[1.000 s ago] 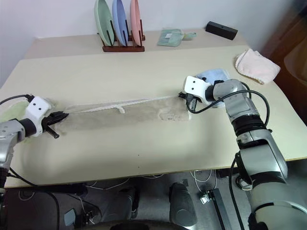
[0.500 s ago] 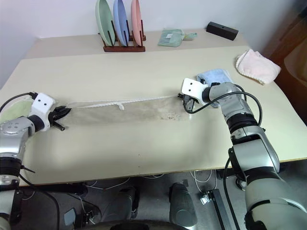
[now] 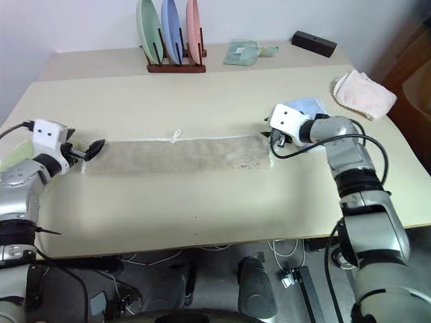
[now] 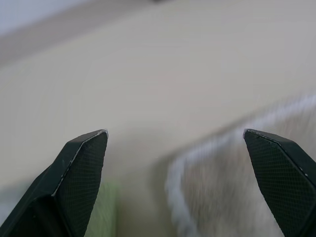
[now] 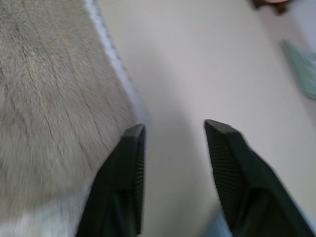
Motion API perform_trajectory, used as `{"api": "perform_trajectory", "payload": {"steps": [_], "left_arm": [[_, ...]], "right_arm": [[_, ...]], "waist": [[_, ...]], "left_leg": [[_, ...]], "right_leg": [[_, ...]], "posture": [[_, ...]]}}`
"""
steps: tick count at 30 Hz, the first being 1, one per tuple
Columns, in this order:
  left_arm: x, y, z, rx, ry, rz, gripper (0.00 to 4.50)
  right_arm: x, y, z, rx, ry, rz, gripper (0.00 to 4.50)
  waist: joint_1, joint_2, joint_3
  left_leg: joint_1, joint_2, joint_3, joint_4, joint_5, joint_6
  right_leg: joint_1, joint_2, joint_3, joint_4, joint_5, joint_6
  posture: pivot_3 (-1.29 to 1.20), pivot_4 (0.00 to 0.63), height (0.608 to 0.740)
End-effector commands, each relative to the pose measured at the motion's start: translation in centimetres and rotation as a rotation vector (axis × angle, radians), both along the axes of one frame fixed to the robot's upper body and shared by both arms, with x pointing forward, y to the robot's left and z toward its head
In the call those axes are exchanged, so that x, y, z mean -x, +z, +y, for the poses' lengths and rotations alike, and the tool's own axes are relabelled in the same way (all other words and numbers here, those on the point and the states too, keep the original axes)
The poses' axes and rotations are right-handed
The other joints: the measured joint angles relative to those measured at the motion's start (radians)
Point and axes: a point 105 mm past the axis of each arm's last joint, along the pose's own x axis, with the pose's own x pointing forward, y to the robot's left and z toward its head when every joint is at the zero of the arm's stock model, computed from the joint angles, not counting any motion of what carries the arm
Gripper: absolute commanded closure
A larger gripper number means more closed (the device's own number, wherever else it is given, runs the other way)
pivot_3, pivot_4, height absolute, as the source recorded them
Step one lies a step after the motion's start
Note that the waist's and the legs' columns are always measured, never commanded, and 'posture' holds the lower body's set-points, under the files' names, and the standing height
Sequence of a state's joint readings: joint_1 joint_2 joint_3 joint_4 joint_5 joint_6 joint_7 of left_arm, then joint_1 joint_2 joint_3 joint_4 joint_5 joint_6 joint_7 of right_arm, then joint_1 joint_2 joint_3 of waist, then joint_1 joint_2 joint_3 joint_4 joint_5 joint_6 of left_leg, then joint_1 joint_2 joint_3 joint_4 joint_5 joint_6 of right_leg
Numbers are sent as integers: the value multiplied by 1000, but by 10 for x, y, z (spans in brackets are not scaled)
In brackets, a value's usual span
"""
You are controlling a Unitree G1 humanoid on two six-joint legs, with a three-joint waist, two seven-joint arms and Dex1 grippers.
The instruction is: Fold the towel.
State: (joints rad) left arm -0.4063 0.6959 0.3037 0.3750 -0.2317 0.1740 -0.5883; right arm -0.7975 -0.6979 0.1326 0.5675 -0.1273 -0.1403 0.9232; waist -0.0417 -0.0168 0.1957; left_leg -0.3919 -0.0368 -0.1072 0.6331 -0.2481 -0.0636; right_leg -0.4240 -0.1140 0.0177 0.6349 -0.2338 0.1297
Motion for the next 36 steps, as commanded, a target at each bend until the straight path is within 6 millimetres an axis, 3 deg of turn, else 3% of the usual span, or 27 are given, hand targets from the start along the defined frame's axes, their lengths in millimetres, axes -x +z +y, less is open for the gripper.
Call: {"api": "perform_trajectory", "payload": {"steps": [1, 3, 7, 8, 12, 17, 20, 24, 31, 34, 36], "left_arm": [[5, 15, -10, 28, -20, -60, 0], [9, 17, -23, 28, -68, -70, 0], [25, 16, -68, 2, -249, -76, 0], [27, 16, -74, 4, -273, -76, 0], [48, 6, -128, -54, -503, -49, 0], [75, -1, -188, -77, -762, -44, 0], [86, -1, -210, -70, -862, -42, 0], [92, 0, -220, -54, -905, -37, 0], [94, -5, -218, -57, -882, -21, 0], [94, -7, -217, -61, -865, -22, 0], [95, -8, -217, -60, -855, -21, 0]], "right_arm": [[11, 23, -7, -80, -39, -46, 2432], [24, 28, -11, -171, -63, 2, 1819], [67, 29, -6, -527, -111, 189, 20], [74, 27, -5, -571, -128, 226, 20], [113, -11, 13, -762, -215, 487, 20], [122, -42, 24, -945, -434, 639, 20], [115, -55, 27, -1077, -574, 692, 20], [104, -65, 31, -1216, -692, 753, 20], [71, -71, 26, -1447, -858, 786, 20], [59, -68, 26, -1496, -872, 787, 817], [56, -65, 26, -1496, -866, 781, 1811]], "waist": [[-3, 0, 0], [-2, 0, 0], [3, 0, 0], [5, 0, 0], [21, -2, -2], [28, -1, -2], [28, -1, -2], [25, 1, -3], [21, 2, -4], [22, 3, -4], [22, 3, -4]], "left_leg": [[0, 0, 0, 0, 0, 0], [1, 0, 0, 0, 0, 0], [0, 0, -1, 0, 0, 0], [0, 0, -1, 0, 0, 0], [1, 0, -1, 1, 0, 0], [1, 0, 0, 3, 0, 0], [1, 0, 0, 3, 0, 0], [1, 0, 0, 3, 0, 0], [2, 1, 0, 3, 0, 1], [2, 1, 0, 3, 0, 1], [2, 1, 0, 3, 0, 1]], "right_leg": [[0, 0, 0, 0, 0, 0], [0, 0, 0, 1, 0, 0], [0, 0, 0, 0, 0, 0], [0, 0, 0, 0, 0, 0], [3, 0, 0, -1, 0, -1], [4, 1, 1, -1, 1, -1], [5, 1, 1, -1, 0, -2], [4, 1, 1, -1, 0, -1], [4, 2, 1, -1, 1, -2], [5, 2, 1, -1, 1, -1], [5, 2, 1, -1, 1, -1]], "posture": [[0, 150, 740], [0, 150, 740], [0, 150, 740], [0, 150, 740], [0, 150, 740], [0, 150, 740], [0, 150, 740], [0, 150, 740], [0, 150, 740], [0, 150, 740], [0, 150, 740]]}}
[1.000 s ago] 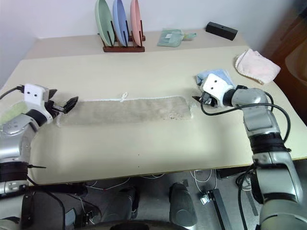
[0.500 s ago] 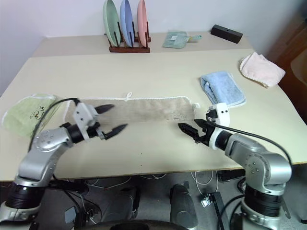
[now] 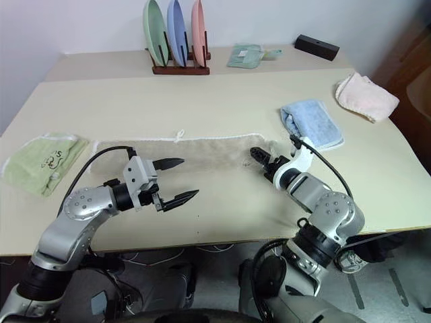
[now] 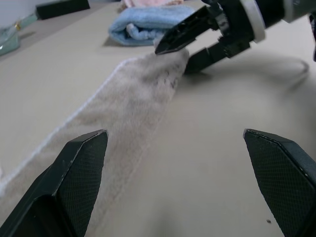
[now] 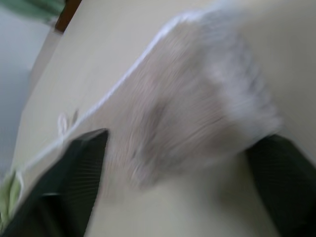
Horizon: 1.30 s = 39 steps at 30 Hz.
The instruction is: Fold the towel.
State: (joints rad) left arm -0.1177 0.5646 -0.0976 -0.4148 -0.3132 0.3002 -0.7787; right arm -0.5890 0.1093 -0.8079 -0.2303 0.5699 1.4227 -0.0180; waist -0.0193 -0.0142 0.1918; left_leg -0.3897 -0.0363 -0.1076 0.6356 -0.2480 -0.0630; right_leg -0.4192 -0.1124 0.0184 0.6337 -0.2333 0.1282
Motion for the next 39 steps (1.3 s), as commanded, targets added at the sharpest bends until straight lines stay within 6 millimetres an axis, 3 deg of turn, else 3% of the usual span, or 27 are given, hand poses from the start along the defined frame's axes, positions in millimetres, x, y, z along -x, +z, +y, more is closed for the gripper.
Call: {"api": "perform_trajectory", "payload": {"steps": [1, 5, 9, 14, 16, 19, 21, 23, 27, 32, 39], "left_arm": [[4, 9, -3, 7, 1, -47, 0], [6, 8, -2, 11, 19, -46, 0], [6, 7, 0, 16, 34, -44, 0], [3, 6, 3, 21, 56, -41, 0], [1, 6, 5, 23, 66, -41, 0], [-3, 6, 6, 25, 76, -43, 0], [-6, 7, 5, 24, 75, -51, 0], [-8, 8, 2, 25, 71, -58, 0], [-10, 10, 0, 29, 76, -70, 0], [-7, 11, -1, 37, 90, -72, 0], [-4, 10, -1, 44, 108, -66, 0]], "right_arm": [[-4, 1, -6, -1, -35, 2, 2326], [-6, 5, -16, 19, -80, -20, 4311], [-5, 21, -29, 63, -110, -85, 4423], [7, 57, -65, 297, -102, -216, 4423], [10, 71, -70, 447, -50, -271, 4423], [11, 88, -54, 632, 94, -373, 4423], [13, 94, -13, 739, 291, -471, 4423], [18, 87, 18, 819, 454, -523, 4423], [15, 57, 53, 896, 624, -509, 4423], [8, 27, 71, 958, 705, -496, 4423], [7, 22, 81, 960, 725, -520, 4423]], "waist": [[-2, 0, 0], [-4, 1, 0], [-1, 2, 0], [1, 2, 0], [0, 2, 0], [-8, 2, 0], [-25, 2, 0], [-30, 2, 0], [-21, 2, 0], [-13, 1, 0], [-15, 1, 0]], "left_leg": [[0, 0, 0, 0, 0, 0], [0, 0, 0, -1, 0, 0], [0, 0, 0, -2, 0, 0], [-1, 0, 0, -2, 0, 0], [-1, 0, 0, -2, 0, 0], [-1, 0, 0, -3, 0, 0], [0, 1, 0, -3, 0, 0], [0, 1, 0, -4, 0, 0], [-1, 2, 0, -4, 0, 0], [-2, 0, 0, -2, 0, 0], [-1, 0, -1, -3, 0, 0]], "right_leg": [[0, 0, 0, 0, 0, 0], [-1, 0, 0, 0, 0, 0], [-1, 0, 0, 0, 0, 0], [-1, 0, 0, -2, 0, 0], [-1, 0, 0, -2, 0, 0], [-1, 0, 0, -2, 0, 0], [-1, 0, 0, -2, -1, 0], [-1, 1, 0, -2, -1, 0], [-1, 2, -1, -4, -1, 0], [0, 0, -1, -4, -1, 1], [0, 0, -1, -4, -1, 1]], "posture": [[0, 150, 740], [0, 150, 740], [0, 150, 740], [0, 150, 740], [0, 150, 740], [0, 150, 740], [0, 150, 740], [0, 150, 740], [0, 150, 740], [0, 150, 740], [0, 150, 740]]}}
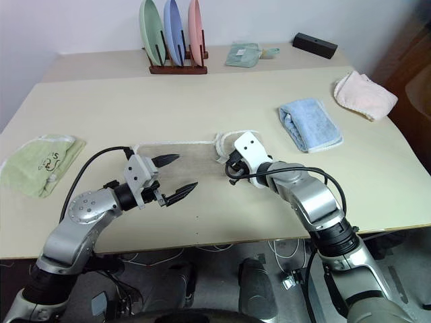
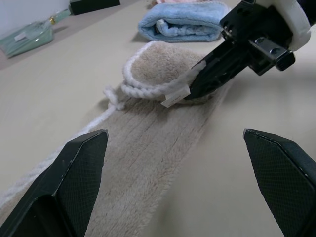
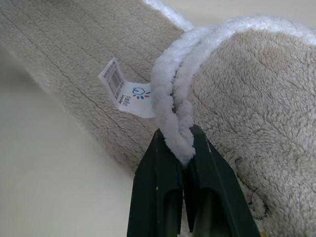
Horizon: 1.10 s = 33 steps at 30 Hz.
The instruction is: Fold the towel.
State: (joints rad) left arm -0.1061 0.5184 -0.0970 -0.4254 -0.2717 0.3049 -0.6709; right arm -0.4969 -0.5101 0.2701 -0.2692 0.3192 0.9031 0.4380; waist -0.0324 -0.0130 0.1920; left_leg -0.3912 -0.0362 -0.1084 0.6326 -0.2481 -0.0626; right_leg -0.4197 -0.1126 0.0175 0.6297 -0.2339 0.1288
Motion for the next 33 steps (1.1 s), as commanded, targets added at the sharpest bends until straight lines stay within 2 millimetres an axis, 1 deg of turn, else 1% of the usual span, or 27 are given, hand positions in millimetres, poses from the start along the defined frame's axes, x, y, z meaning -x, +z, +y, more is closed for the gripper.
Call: {"api": "perform_trajectory", "payload": {"steps": [1, 4, 6, 7, 9, 10, 11, 14, 15, 17, 18, 20, 22, 23, 26, 27, 31, 33], "left_arm": [[4, 9, -3, 12, -5, -34, 0], [4, 8, -4, 13, -5, -31, 0], [4, 8, -4, 14, -4, -29, 0], [4, 8, -3, 14, -2, -28, 0], [4, 7, -1, 14, 6, -23, 0], [4, 7, 0, 15, 13, -22, 0], [4, 7, 2, 22, 24, -19, 0], [3, 8, 6, 56, 56, -7, 0], [3, 8, 7, 63, 64, -3, 0], [4, 3, 7, 56, 73, 9, 0], [5, 1, 7, 52, 73, 13, 0], [6, -1, 6, 53, 75, 21, 0], [7, -5, 6, 60, 88, 36, 0], [7, -8, 8, 62, 102, 44, 0], [6, -14, 15, 65, 146, 61, 0], [6, -15, 17, 66, 153, 62, 0], [9, -16, 22, 84, 196, 67, 0], [11, -19, 24, 81, 216, 71, 0]], "right_arm": [[-3, 12, 7, -5, 15, -67, 4423], [3, 14, 11, -38, 59, -43, 3631], [9, 19, 10, -51, 89, -49, 2707], [11, 21, 10, -54, 106, -56, 2162], [20, 35, 4, -65, 159, -111, 1173], [21, 42, 0, -78, 166, -131, 772], [20, 49, -6, -96, 155, -149, 276], [6, 63, -23, -165, 63, -173, 276], [-1, 65, -30, -176, 21, -178, 534], [-18, 61, -41, -144, -55, -192, 1237], [-24, 58, -42, -134, -70, -199, 1741], [-35, 54, -41, -141, -86, -208, 2763], [-45, 44, -34, -138, -73, -217, 3714], [-49, 36, -29, -136, -61, -203, 4183], [-51, 7, -18, -117, -24, -144, 4183], [-51, 1, -17, -114, -18, -132, 4183], [-51, -38, -17, -72, -41, -55, 4183], [-50, -44, -17, -78, -45, -53, 4183]], "waist": [[-2, 0, 0], [-2, 0, 0], [-2, 0, 0], [-1, 0, 0], [3, 0, 0], [6, 0, 0], [12, 0, 0], [15, 0, 0], [14, 0, 0], [13, 0, 0], [14, 0, 0], [14, 0, 0], [14, 0, 0], [12, 0, 0], [12, 0, 0], [12, 0, 0], [14, 0, 0], [12, -1, -1]], "left_leg": [[0, 0, 0, 0, 0, 0], [0, 0, 0, 0, 0, 0], [0, 0, 0, 0, 0, 0], [0, 0, 0, 0, 0, 0], [0, 0, 0, 0, 0, 0], [0, 0, 0, 0, 0, 0], [0, 0, 0, 0, 0, 0], [0, 0, 0, 0, 0, 0], [0, 0, 0, 0, 0, 0], [0, 0, 0, 0, 0, 0], [1, 0, 0, 0, 0, 0], [1, 0, 1, 0, 0, 0], [0, 0, 1, 0, 0, 0], [0, 0, 0, 0, 0, 0], [1, 0, 1, -1, 0, 0], [0, 0, 1, -1, 0, 0], [0, 0, 1, 0, 0, 0], [2, 0, 1, 0, 0, 0]], "right_leg": [[0, 0, 0, 0, 0, 0], [0, 0, 0, 0, 0, 0], [0, 0, 0, 0, 0, 0], [0, 0, 0, 0, 0, 0], [0, 0, 0, 0, 0, 0], [0, 0, 0, 0, 0, 0], [0, 0, 0, 0, 0, 0], [0, 0, 0, 0, 0, 0], [0, 0, 0, 0, 0, 0], [0, 0, 0, 0, 0, 0], [0, 0, 0, 0, 0, 0], [0, 0, 0, 0, 0, 0], [0, 0, 0, 0, 0, 0], [0, 0, 0, 0, 0, 0], [0, 0, 0, 0, 0, 0], [0, 0, 0, 0, 0, 0], [0, 0, 0, 0, 0, 0], [2, 0, 0, 0, 0, 0]], "posture": [[0, 150, 740], [0, 150, 740], [0, 150, 740], [0, 150, 740], [0, 150, 740], [0, 150, 740], [0, 150, 740], [0, 150, 740], [0, 150, 740], [0, 150, 740], [0, 150, 740], [0, 150, 740], [0, 150, 740], [0, 150, 740], [0, 150, 740], [0, 150, 740], [0, 150, 740], [0, 150, 740]]}}
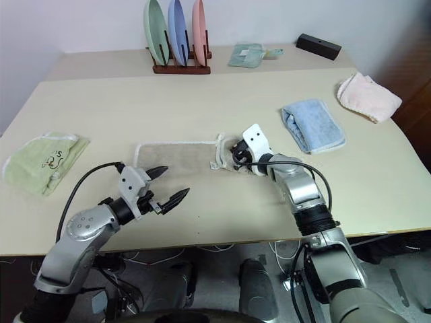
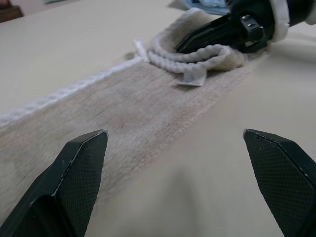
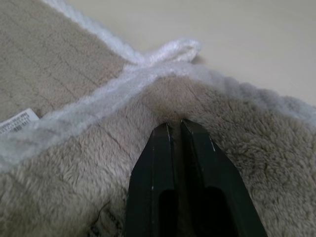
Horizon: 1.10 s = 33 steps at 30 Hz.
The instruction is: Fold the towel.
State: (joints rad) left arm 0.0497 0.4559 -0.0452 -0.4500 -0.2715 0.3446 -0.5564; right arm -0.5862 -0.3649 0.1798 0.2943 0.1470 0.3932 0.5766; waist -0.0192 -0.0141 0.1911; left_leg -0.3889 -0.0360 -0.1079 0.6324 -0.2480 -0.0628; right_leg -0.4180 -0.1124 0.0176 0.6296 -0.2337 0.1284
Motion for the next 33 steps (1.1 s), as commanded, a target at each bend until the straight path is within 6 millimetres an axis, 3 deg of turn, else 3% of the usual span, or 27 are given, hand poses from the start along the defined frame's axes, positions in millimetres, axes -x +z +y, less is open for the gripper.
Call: {"api": "perform_trajectory", "payload": {"steps": [1, 4, 6, 9, 14, 19, 23, 28, 31, 33], "left_arm": [[4, 9, 3, 4, 27, -45, 0], [7, 5, 11, 38, 105, -3, 0], [9, 3, 18, 71, 163, 30, 0], [16, -3, 35, 288, 323, 179, 0], [24, -12, 34, 584, 433, 399, 0], [6, -23, 36, 795, 578, 560, 0], [-17, -14, 37, 930, 633, 574, 0], [-41, -21, 50, 1045, 780, 620, 0], [-47, -20, 55, 1079, 800, 624, 1193], [-49, -19, 58, 1097, 804, 617, 2292]], "right_arm": [[3, -21, -2, 17, -12, 40, 4183], [-2, 20, 0, -68, 11, -83, 4183], [-3, 45, 0, -107, 31, -157, 3656], [16, 87, 11, 9, 214, -338, 2430], [45, 97, 27, 89, 394, -383, 73], [66, 84, 41, 137, 503, -382, 73], [79, 71, 52, 158, 567, -361, 73], [86, 64, 52, 190, 575, -359, 73], [87, 64, 49, 195, 558, -361, 0], [89, 64, 47, 202, 550, -360, 0]], "waist": [[-2, 0, 0], [-2, 0, 0], [-1, 1, 0], [-1, 2, 1], [1, 0, 1], [11, 0, 0], [10, 0, 0], [11, 0, 0], [9, 0, 0], [9, 0, 0]], "left_leg": [[1, 0, 0, 0, 0, 0], [5, 0, 0, 0, 0, 0], [4, 0, 0, 0, 0, 0], [2, 0, -1, 0, 0, 0], [1, 0, -3, 0, 0, 0], [2, -1, -4, 2, 0, 0], [2, -1, -5, 4, 0, 0], [2, -2, -5, 4, 0, 0], [3, -2, -5, 4, 0, 0], [3, -1, -5, 3, 0, 0]], "right_leg": [[1, 0, 0, 0, 0, 0], [4, 0, 0, 0, 0, 0], [4, 0, 0, 0, 0, 0], [3, 0, 0, -1, 0, 0], [3, 0, -2, 0, -1, 1], [6, -1, -3, -1, -1, 1], [7, -1, -4, -1, -1, 1], [8, -1, -4, -1, 0, 0], [8, -1, -4, -1, 0, 0], [8, -1, -4, -1, 0, 0]], "posture": [[0, 150, 740], [0, 150, 740], [0, 150, 740], [0, 150, 740], [0, 150, 740], [0, 150, 740], [0, 150, 740], [0, 150, 740], [0, 150, 740], [0, 150, 740]]}}
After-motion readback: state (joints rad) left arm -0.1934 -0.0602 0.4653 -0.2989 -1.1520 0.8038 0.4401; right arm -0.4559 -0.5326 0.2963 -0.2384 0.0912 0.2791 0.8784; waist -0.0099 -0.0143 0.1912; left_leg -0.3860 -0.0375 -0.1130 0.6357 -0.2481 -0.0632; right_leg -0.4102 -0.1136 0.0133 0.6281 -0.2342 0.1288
